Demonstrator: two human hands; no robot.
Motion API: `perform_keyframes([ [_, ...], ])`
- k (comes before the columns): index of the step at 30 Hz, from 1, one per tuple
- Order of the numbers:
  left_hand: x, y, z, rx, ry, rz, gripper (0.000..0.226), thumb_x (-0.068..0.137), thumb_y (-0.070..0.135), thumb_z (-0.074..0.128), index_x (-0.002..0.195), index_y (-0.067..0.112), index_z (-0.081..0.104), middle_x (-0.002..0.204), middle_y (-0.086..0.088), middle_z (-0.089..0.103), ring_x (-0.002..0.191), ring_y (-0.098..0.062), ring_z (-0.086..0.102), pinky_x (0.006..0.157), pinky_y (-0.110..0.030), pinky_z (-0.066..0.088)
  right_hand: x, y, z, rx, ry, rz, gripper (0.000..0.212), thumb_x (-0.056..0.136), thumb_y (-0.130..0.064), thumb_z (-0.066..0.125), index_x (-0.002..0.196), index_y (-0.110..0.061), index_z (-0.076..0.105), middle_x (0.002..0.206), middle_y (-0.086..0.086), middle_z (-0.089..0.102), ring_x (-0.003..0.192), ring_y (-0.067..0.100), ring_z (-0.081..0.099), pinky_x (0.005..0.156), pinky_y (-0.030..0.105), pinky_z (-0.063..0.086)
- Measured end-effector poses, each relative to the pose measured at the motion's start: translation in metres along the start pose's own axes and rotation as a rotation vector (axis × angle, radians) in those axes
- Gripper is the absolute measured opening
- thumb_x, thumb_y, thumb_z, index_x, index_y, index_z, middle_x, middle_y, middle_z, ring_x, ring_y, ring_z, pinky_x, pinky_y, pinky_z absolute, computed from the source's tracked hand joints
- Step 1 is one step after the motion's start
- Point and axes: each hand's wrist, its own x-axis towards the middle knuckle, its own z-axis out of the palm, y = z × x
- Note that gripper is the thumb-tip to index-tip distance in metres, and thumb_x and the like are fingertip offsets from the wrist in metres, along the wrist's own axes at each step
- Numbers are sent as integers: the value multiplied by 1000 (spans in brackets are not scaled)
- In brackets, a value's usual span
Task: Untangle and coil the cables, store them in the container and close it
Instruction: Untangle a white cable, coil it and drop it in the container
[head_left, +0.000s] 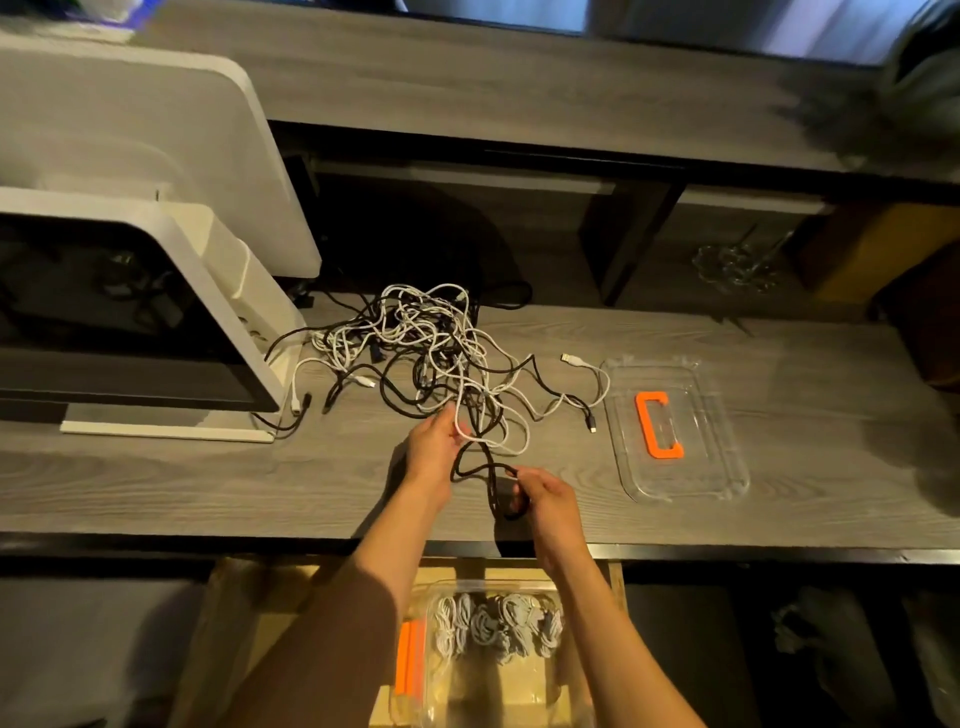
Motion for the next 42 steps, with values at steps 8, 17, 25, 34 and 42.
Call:
perform_keyframes([
  [8,-61,26,-4,-110,-194,101,27,107,20,40,90,7,57,51,7,30,39,-6,25,38,-20,25,-6,-17,13,129,81,-74,21,102,-23,52,114,-14,67,101,3,71,89,7,66,74,16,51],
  [17,-137,69,0,-188,-504,-4,23,105,22,39,89,11,52,49,8,30,35,-4,21,34,-18,15,-52,-67,31,161,-132,-330,43,104,-38,37,131,-14,61,125,3,69,121,18,62,103,37,49],
  [25,-192,138,11,-199,-632,157,23,105,21,39,94,9,56,51,8,28,37,-3,22,36,-17,16,-98,-102,35,125,-282,-534,63,101,-51,27,94,-15,77,95,15,75,100,27,68,103,46,45],
  [34,-226,221,27,-366,-627,276,29,108,22,34,86,13,51,47,8,30,36,-4,24,34,-17,23,-130,-139,30,55,-371,-714,53,91,-56,39,61,-26,70,64,-4,64,69,12,57,74,26,45],
  [42,-229,256,29,-29,-272,570,14,103,15,47,96,11,58,67,-3,64,65,-18,67,63,-34,56,-150,-212,30,91,-201,-888,33,95,-25,50,71,-19,72,51,-13,41,52,1,34,52,22,28],
])
